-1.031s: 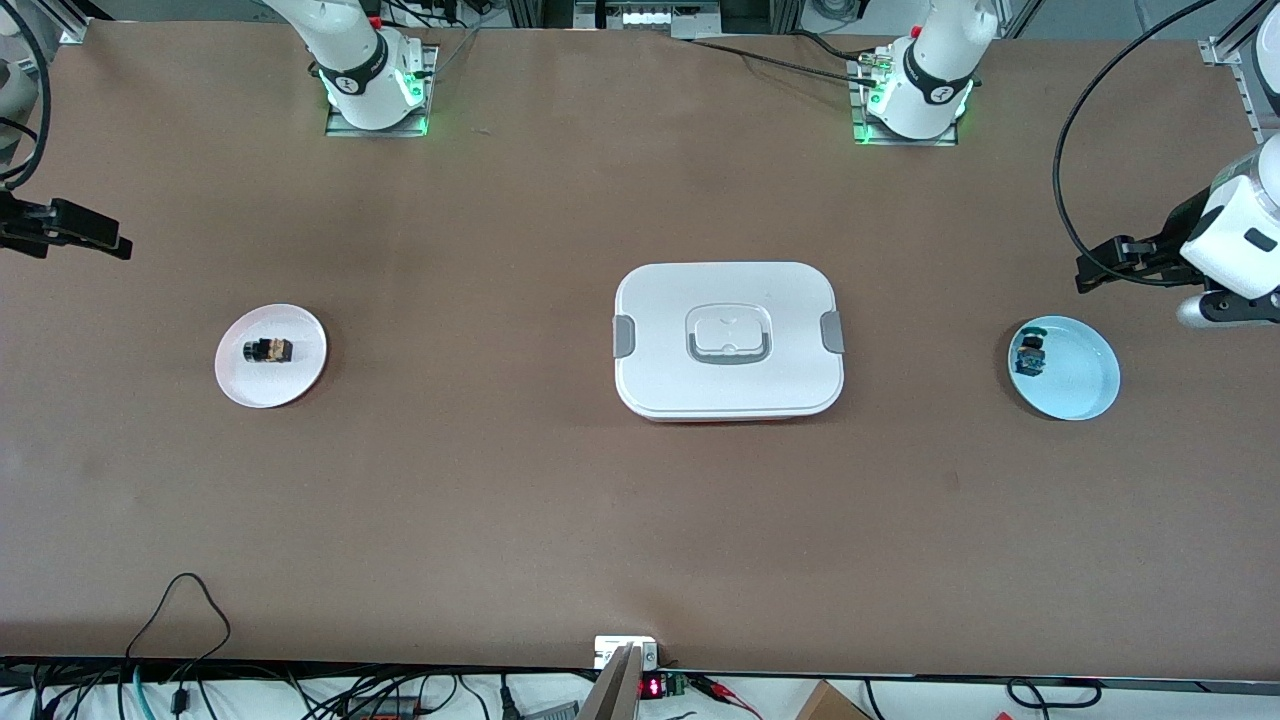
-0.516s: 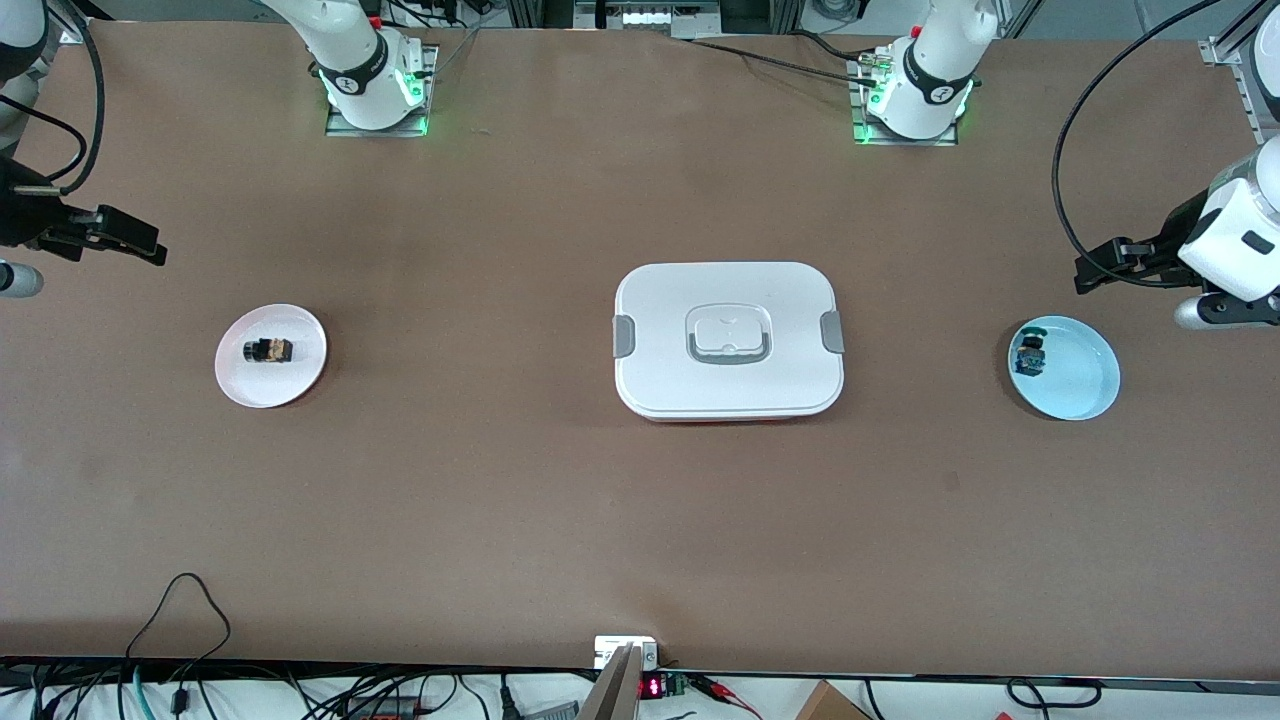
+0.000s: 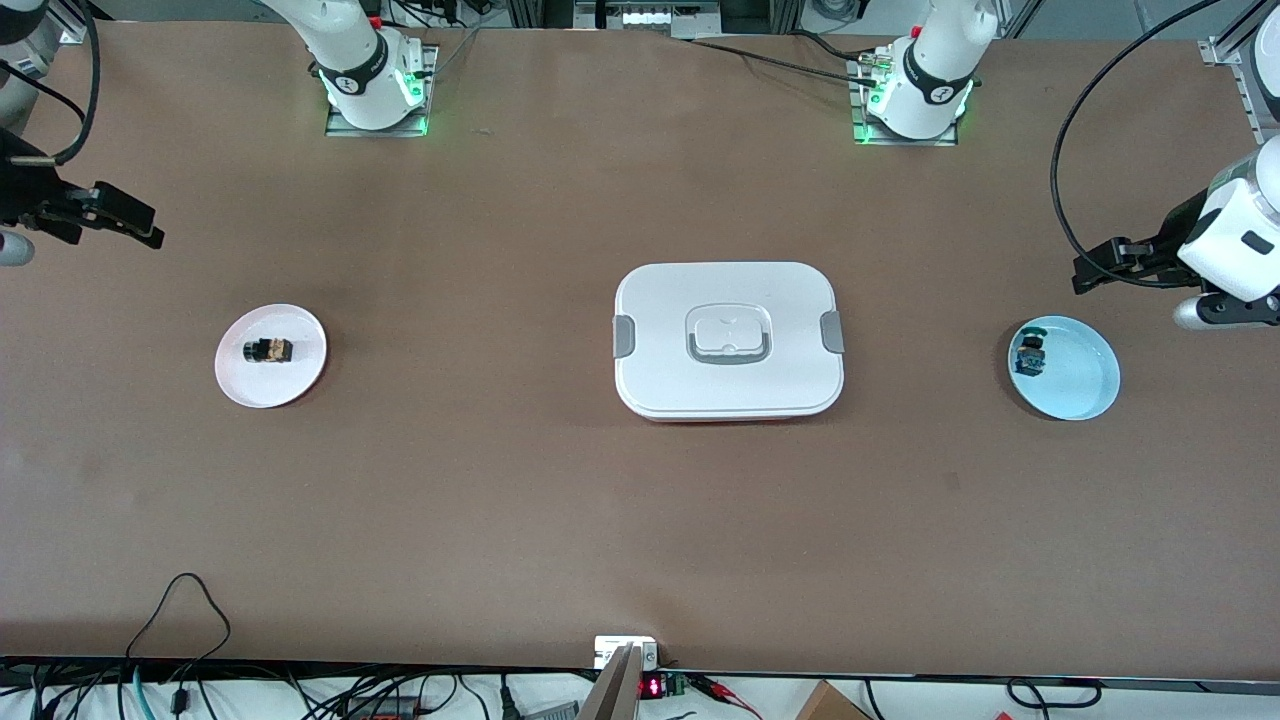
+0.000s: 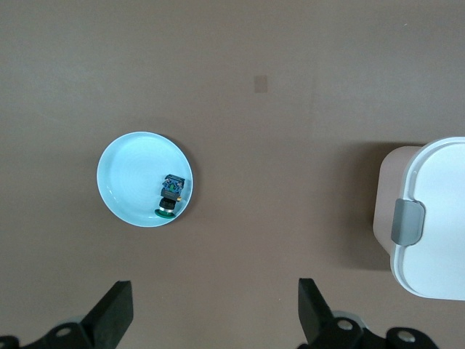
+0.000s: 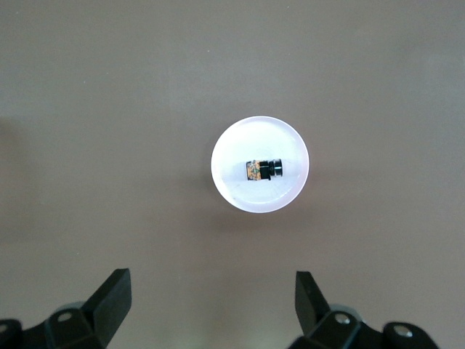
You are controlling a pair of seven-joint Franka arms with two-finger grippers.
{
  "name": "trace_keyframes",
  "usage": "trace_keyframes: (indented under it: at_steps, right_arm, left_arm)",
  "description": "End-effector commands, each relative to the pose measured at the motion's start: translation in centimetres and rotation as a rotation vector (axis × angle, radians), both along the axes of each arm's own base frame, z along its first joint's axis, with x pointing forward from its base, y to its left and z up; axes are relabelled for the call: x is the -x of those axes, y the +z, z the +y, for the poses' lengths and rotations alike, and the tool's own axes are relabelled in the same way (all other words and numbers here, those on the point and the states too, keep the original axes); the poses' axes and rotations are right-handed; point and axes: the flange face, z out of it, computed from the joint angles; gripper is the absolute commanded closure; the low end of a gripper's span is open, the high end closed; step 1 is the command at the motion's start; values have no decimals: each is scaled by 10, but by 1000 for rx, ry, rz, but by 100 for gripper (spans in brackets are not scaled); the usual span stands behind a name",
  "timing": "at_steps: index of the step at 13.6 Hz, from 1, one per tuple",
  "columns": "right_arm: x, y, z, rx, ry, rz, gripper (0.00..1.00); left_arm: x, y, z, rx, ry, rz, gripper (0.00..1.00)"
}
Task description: Transfer orange switch to right arm and place
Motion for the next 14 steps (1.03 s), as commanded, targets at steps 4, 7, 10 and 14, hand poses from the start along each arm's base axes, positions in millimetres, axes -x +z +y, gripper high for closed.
trace_keyframes:
  at_steps: [4, 7, 10, 14]
  right_arm:
    - [4, 25, 0, 11, -15, -17, 0]
    - [1, 27, -1, 11, -2, -14, 0]
    - [1, 33, 10, 11, 18, -25, 0]
    - [1, 32, 18, 10, 35, -16, 0]
  left_arm:
    - [3, 5, 2, 19, 2, 2, 0]
    - [3, 3, 14, 19, 24, 9, 0]
    - [3, 1, 17, 18, 28, 12, 0]
    - [8, 2, 32, 18, 55, 35, 0]
